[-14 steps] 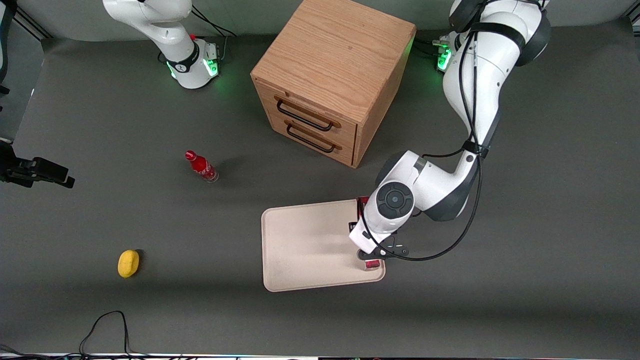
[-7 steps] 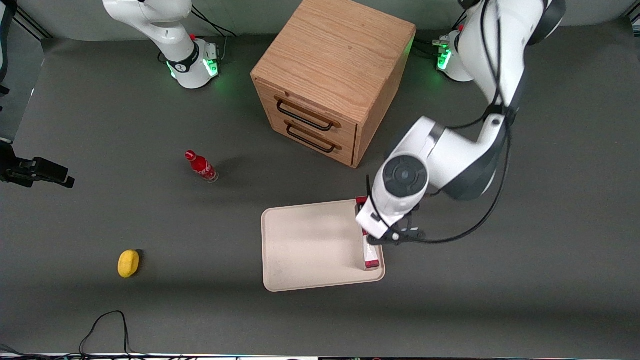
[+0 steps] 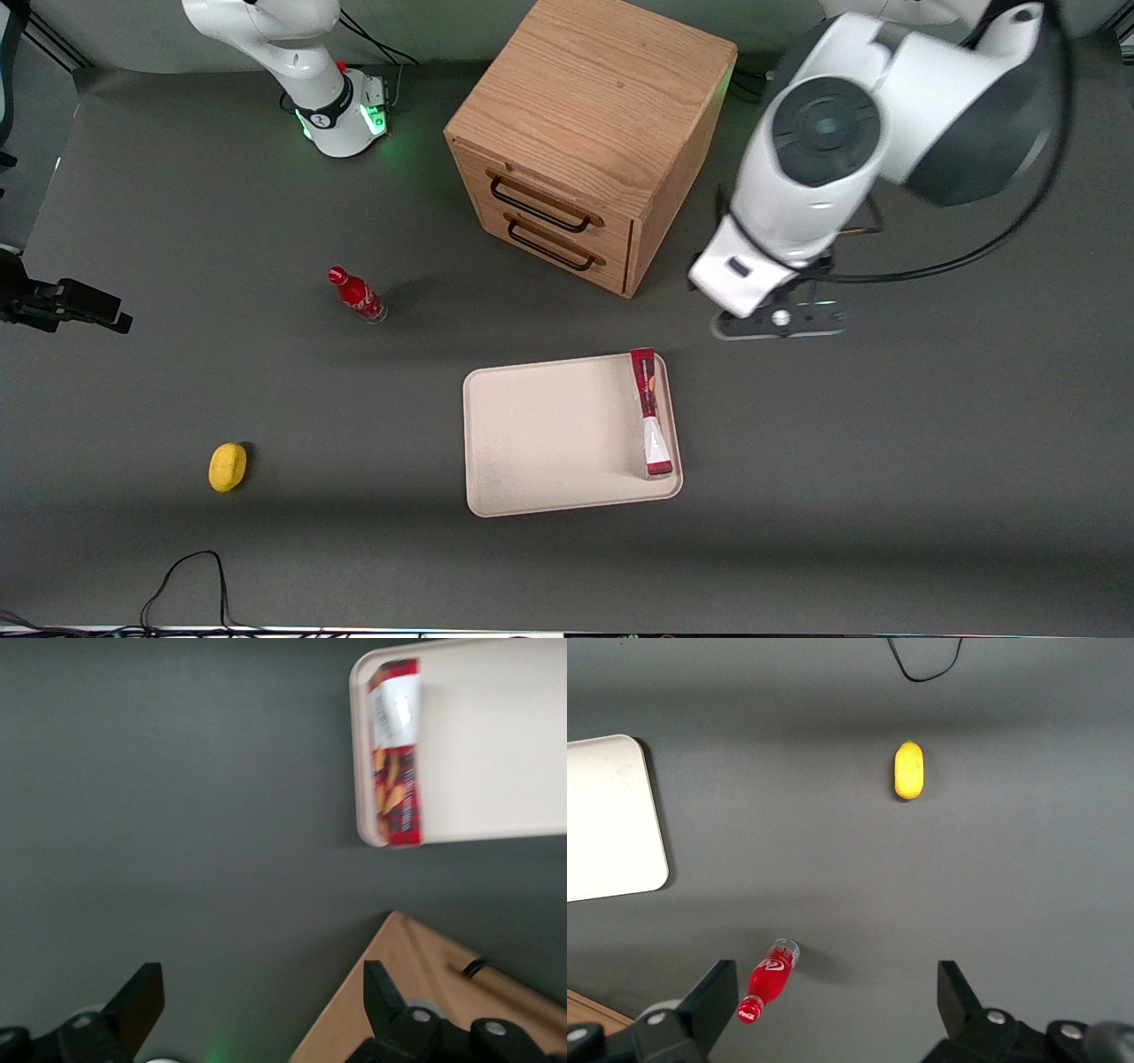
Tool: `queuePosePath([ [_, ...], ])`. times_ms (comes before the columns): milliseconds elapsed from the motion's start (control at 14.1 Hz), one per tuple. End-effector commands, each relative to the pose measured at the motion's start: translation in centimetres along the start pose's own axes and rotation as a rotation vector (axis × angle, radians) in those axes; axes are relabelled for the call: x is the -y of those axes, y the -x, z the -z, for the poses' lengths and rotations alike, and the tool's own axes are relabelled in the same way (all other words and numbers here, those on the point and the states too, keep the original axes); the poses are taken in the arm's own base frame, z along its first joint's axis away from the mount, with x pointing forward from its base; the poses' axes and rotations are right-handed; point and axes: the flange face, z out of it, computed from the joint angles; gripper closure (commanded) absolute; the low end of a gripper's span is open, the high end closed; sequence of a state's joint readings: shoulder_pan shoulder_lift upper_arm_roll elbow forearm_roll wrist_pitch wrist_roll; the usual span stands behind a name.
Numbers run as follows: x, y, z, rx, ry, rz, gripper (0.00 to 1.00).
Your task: Place red cookie box on tray
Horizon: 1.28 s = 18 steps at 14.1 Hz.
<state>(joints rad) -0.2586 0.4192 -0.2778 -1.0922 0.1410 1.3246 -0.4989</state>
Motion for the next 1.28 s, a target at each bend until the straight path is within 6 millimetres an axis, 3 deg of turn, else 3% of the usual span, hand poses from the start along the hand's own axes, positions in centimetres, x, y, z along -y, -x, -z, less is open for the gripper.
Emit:
queuePosePath([
  [0,9.4,-0.2,1.5,0.056,0.039,-0.053,0.0],
  [284,20.0,-1.2,1.5,0.05,0.062,-0.029,0.0],
  [426,22.7,-1.7,0.9,0.015,0.069,0.013,0.0],
  [782,26.0,-2.4,-1.2,-0.022,0.073,0.053,0.0],
  [1208,26.6,0.0,-2.5,-0.1,0.087,0.075,0.0],
])
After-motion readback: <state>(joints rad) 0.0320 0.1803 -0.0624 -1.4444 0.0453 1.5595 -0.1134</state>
